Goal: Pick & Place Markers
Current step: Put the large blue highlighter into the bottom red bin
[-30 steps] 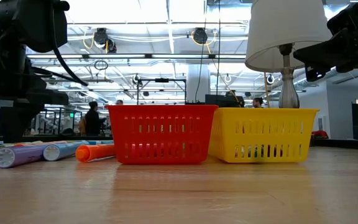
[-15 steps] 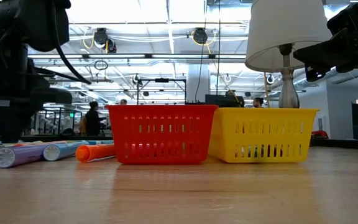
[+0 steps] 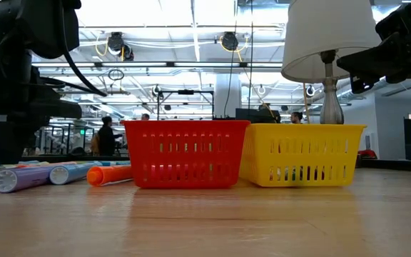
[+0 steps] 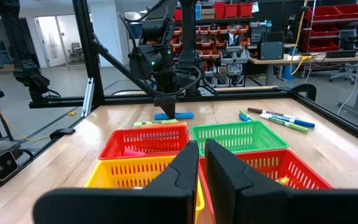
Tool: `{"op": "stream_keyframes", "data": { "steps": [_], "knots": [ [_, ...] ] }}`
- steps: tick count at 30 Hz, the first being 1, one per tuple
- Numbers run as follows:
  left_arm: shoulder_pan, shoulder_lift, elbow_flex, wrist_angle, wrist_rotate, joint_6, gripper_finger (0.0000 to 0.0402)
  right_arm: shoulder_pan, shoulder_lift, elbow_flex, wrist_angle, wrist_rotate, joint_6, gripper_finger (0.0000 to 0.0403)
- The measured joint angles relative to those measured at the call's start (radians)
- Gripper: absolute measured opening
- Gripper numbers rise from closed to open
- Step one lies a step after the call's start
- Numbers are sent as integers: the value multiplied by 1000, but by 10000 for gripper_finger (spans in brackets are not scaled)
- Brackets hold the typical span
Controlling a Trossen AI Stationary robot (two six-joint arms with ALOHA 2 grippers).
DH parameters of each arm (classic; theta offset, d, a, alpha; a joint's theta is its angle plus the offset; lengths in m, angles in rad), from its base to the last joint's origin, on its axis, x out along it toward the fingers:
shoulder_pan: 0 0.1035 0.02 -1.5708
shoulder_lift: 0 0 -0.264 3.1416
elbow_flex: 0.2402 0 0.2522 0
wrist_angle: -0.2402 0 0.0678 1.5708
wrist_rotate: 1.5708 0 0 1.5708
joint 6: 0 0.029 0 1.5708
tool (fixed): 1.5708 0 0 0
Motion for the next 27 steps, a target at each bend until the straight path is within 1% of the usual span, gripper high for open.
{"op": "stream_keyframes", "data": {
  "steps": [3,7,11,17,27],
  "knots": [
    [0,0,0,1,-6,24,86,0,0,0,0,0,0,18],
    [-1,-6,2,5,-32,103,63,0,0,0,0,0,0,18],
    [-1,-33,12,-1,-65,153,62,0,0,0,0,0,0,18],
    [0,-74,78,-1,-165,244,64,0,0,0,0,0,0,18],
    [0,-78,228,-3,-301,458,63,0,0,0,0,0,0,18]
  ]
}}
